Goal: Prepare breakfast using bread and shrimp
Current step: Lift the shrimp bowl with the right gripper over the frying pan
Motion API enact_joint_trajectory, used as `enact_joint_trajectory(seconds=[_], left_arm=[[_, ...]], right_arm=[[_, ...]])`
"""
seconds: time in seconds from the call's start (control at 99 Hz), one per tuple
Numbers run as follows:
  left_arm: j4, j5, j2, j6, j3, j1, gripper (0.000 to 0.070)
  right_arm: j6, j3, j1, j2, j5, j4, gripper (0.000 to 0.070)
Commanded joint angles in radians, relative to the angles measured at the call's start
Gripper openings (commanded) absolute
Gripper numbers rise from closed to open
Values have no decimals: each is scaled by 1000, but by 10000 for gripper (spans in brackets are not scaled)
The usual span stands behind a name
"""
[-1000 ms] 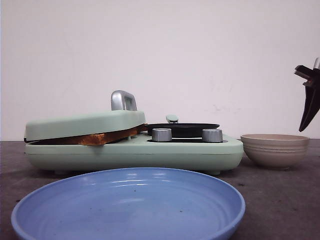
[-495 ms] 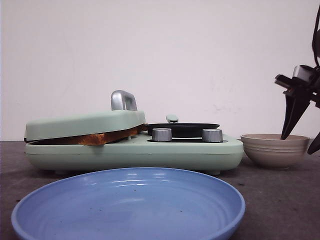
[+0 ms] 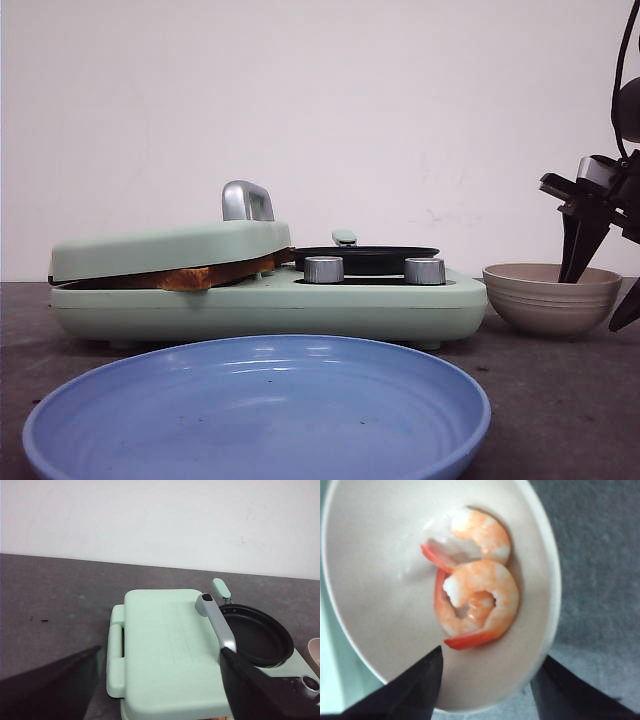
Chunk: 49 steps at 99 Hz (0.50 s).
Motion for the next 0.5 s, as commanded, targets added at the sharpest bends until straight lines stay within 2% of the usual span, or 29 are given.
enact_joint_trajectory(seconds=[0.0, 0.081, 0.202, 0.485], left_arm=[[12, 0, 5, 9, 8, -5, 424], [12, 0, 6, 9, 8, -5, 424], [11, 0, 5, 9, 8, -5, 424], [10, 0, 5, 9, 8, -5, 424]], right_arm=[[10, 15, 4, 18, 2, 5, 251], [10, 15, 7, 18, 2, 5, 120], [10, 15, 11, 18, 2, 5, 12], [6, 16, 10, 12, -6, 22, 10]])
